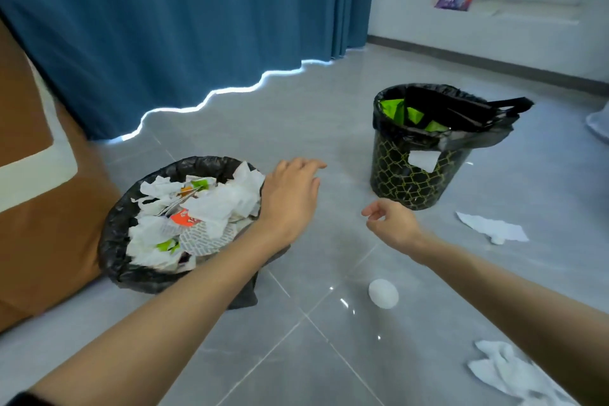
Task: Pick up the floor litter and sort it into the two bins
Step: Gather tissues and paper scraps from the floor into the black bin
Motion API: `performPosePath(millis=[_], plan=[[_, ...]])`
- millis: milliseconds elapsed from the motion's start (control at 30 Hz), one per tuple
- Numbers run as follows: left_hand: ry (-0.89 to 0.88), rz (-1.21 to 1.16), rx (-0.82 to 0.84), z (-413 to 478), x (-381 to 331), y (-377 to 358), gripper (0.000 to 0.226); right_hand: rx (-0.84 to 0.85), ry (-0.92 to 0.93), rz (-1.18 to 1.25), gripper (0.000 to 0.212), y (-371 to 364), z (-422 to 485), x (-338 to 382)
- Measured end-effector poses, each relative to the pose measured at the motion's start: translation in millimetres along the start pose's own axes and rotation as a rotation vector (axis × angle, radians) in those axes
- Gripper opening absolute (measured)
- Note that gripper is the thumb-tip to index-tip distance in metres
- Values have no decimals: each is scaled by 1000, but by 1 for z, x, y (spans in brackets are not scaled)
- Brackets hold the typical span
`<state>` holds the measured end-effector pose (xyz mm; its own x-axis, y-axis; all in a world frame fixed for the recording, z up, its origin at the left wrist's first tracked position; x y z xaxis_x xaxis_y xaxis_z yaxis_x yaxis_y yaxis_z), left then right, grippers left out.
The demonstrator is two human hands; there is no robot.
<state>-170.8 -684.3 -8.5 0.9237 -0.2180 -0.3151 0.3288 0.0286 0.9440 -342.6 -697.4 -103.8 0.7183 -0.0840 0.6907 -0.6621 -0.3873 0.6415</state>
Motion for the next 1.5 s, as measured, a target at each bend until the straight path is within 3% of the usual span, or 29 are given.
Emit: performPosePath(millis=[267,467,600,767,933,1133,1333,1433,1500], plan=[[-156,55,516,1,-80,-164,43,86,-287,-195,28,33,-46,-137],[-131,54,912,-43,-94,-275,57,283,-515,-269,62,27,-99,-225],[-164,90,878,-48,-93,-292,52,411,-620,-164,70,9,-136,-267],[-125,42,839,-43,-87,-296,57,328,-534,-216,68,-7,-150,-285],[-79,-110,841,-45,-82,-297,52,236,-432,-268,45,-23,-142,-271],[15,-67,866,-51,-72,-290,53,258,-342,-334,30,-38,-123,-246],[-20,-215,791,-53,-72,-268,29,95,-294,73,29,-13,-107,-206],[-39,-300,660,-39,-71,-230,26,72,-202,296,11,1,-89,-175],[-63,-365,546,-26,-72,-196,27,94,-163,434,11,8,-77,-155]])
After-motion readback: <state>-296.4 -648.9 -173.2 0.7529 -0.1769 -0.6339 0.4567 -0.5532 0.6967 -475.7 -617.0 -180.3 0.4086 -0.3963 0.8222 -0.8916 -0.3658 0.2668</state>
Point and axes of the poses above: each hand's wrist, its own z-axis towards the middle knuckle, its own y-axis out of the back of the hand, x = y × z, the point moved 10 cm from there along z, towards the middle knuckle, and after that the axes turned 15 degrees about x, right-handed, at the moved point
